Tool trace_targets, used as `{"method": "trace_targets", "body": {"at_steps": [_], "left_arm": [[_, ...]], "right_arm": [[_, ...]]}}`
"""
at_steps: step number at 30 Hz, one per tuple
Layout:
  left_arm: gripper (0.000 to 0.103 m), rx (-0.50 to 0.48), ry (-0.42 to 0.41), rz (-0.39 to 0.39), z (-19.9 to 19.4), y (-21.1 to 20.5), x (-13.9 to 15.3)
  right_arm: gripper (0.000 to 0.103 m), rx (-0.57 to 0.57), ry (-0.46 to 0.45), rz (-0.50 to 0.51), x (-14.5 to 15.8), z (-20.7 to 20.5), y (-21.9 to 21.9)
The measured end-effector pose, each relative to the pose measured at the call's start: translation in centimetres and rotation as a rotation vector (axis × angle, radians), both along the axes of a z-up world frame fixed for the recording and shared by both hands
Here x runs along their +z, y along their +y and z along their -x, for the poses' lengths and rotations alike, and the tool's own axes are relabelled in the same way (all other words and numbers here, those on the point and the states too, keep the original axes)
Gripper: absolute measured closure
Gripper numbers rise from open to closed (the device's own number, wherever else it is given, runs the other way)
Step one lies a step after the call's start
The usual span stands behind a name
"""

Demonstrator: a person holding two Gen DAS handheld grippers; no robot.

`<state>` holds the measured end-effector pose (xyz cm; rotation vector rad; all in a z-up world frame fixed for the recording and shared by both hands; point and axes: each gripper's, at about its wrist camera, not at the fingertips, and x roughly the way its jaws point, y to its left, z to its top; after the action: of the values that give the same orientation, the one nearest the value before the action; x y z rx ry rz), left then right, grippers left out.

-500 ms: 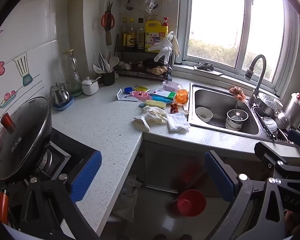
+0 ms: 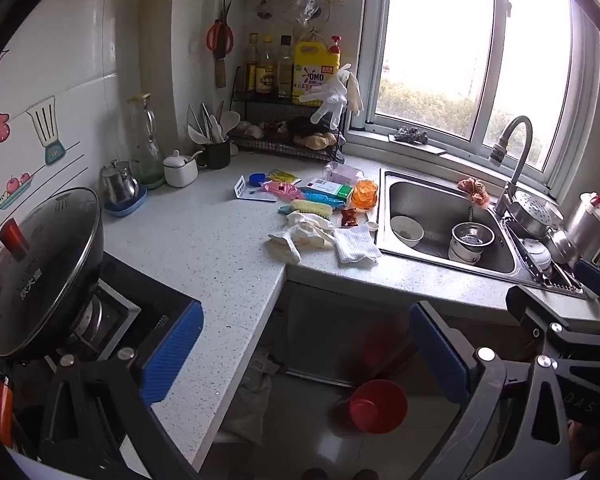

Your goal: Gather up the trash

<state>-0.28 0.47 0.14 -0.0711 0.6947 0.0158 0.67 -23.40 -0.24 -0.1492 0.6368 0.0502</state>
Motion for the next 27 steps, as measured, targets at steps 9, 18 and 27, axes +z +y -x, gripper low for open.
{"method": "trace_targets", "body": {"at_steps": [9,18,27], "left_arm": [[0.001,0.001,0.013,0.002,-0.2,0.0,-0.3],[0.001,-0.002,0.016,-0.003,-0.4,-0.1,-0.7],[0.001,-0.006,0.023,-0.001,-0.9,-0.3,-0.9]], "right_arm": [[0.000,-0.005,0.014,0.006,-0.5,-0.4,0.4],[0.000,-0.009,0.019,0.004,-0.5,-0.6,0.4],[0.000,-0.015,0.028,0.002,-0.6,-1.0,0.4]]}}
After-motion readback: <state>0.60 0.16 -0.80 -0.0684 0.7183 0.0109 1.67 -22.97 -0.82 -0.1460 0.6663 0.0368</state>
